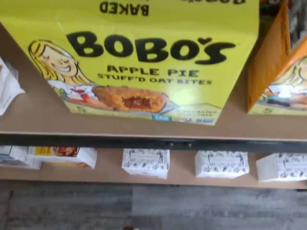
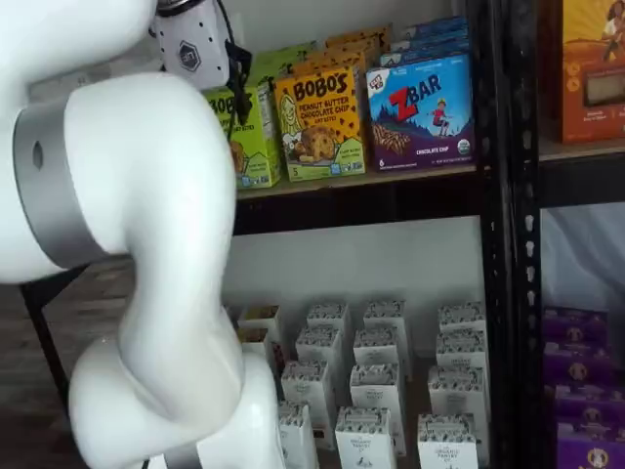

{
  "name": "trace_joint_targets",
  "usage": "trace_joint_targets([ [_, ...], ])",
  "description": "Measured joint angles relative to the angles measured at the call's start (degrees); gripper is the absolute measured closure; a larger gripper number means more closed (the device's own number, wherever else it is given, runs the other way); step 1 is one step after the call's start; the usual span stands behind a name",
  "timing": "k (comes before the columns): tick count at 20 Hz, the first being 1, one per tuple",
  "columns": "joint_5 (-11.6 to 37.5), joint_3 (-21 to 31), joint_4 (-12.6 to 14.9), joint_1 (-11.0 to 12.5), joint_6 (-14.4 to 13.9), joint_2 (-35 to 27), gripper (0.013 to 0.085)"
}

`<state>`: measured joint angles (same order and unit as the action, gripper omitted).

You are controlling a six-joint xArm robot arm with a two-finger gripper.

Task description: Pick the green box on the top shelf, the fourth from the left

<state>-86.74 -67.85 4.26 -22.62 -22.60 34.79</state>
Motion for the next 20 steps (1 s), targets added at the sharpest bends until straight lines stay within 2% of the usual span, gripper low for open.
trace_joint_targets([
  [9, 1.70, -4.40, 2.54, -1.18, -1.32, -4.58, 0.0130],
  [20, 2.66, -9.58, -0.01, 0.14, 0.21, -9.49, 0.0130],
])
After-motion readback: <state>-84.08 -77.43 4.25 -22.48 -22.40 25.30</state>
